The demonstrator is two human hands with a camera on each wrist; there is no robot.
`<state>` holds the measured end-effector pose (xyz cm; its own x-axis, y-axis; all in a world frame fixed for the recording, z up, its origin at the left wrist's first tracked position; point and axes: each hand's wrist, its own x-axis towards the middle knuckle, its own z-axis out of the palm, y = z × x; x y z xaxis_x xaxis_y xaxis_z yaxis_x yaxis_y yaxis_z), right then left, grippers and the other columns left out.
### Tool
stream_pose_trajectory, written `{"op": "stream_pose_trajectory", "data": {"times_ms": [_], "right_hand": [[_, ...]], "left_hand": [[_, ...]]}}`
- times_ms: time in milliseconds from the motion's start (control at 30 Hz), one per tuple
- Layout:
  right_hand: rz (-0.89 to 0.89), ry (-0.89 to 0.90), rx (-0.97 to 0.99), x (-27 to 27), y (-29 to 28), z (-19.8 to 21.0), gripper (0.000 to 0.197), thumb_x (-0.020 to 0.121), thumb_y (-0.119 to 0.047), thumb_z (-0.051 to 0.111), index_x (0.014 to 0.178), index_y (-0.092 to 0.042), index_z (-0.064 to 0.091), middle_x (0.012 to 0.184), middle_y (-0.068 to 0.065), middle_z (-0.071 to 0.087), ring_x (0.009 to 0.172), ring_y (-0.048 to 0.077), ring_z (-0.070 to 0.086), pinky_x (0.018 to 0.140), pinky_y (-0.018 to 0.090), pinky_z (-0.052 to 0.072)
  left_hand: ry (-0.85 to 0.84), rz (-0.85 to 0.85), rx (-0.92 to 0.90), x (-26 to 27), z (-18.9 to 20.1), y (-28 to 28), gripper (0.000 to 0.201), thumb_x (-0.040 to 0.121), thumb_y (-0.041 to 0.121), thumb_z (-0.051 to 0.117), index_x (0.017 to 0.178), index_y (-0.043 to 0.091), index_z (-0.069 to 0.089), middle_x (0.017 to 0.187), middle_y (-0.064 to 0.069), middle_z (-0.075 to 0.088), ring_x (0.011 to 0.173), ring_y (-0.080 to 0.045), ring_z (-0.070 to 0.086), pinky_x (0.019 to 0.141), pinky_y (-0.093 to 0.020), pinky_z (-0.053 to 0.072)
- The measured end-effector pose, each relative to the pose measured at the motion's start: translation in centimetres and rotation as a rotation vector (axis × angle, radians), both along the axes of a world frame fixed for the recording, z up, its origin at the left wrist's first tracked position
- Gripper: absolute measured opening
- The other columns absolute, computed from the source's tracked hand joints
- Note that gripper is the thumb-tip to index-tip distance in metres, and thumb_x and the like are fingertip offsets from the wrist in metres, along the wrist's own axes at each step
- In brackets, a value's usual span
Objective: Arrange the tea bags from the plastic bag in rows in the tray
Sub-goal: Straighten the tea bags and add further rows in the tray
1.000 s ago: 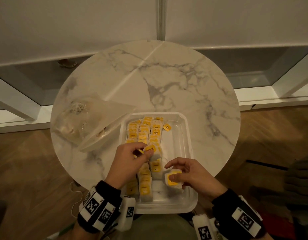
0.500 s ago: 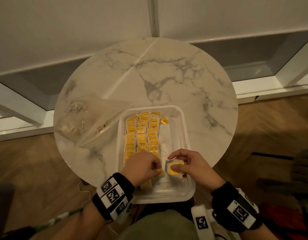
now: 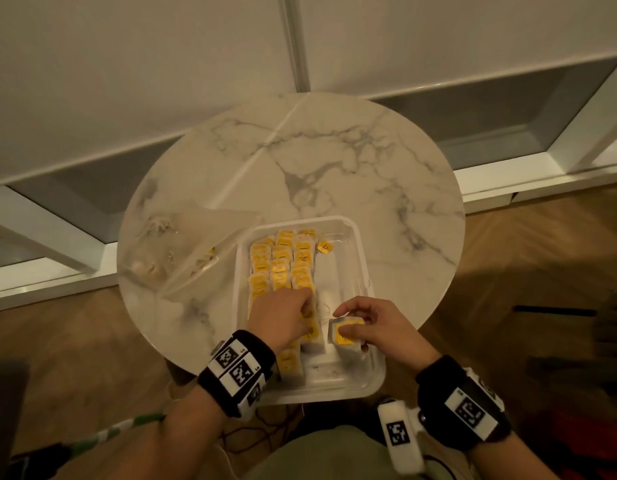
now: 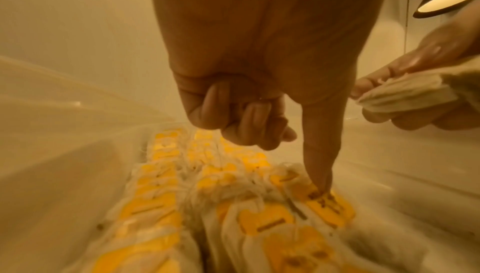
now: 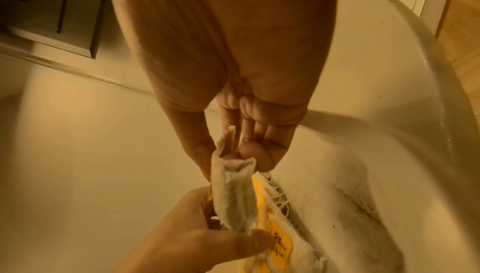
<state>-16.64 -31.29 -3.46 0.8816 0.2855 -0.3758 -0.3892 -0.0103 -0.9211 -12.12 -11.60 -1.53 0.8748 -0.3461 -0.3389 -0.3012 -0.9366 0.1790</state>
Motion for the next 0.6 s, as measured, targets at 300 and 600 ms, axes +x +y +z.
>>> {"op": "stream_pose_trajectory", "data": {"times_ms": [300,600], "right_hand": [[-0.032,-0.029,-0.035,-0.1,0.3,-0.1,0.017,0.083,0.005,0.070,0.096,-0.006,0.069,0.080,0.010,0.066,0.060,0.010,0.059,0.049,0.019,0.049],[-0.064,-0.111,-0.018,-0.2,1.3,0.9,0.017,0.084,0.008,0.069,0.096,-0.004,0.069,0.081,0.008,0.065,0.062,0.012,0.057,0.051,0.023,0.048]], "left_hand": [[0.175,-0.077,-0.009,-2.7,-0.3,0.0,0.021,0.090,0.041,0.061,0.103,0.027,0.068,0.102,0.007,0.070,0.098,-0.016,0.063,0.069,-0.025,0.036],[0.040,0.288,-0.682,-5.6,1.4,2.8,0.017,0.093,0.037,0.064,0.109,0.033,0.069,0.092,0.017,0.066,0.068,-0.007,0.060,0.071,-0.031,0.054]]}}
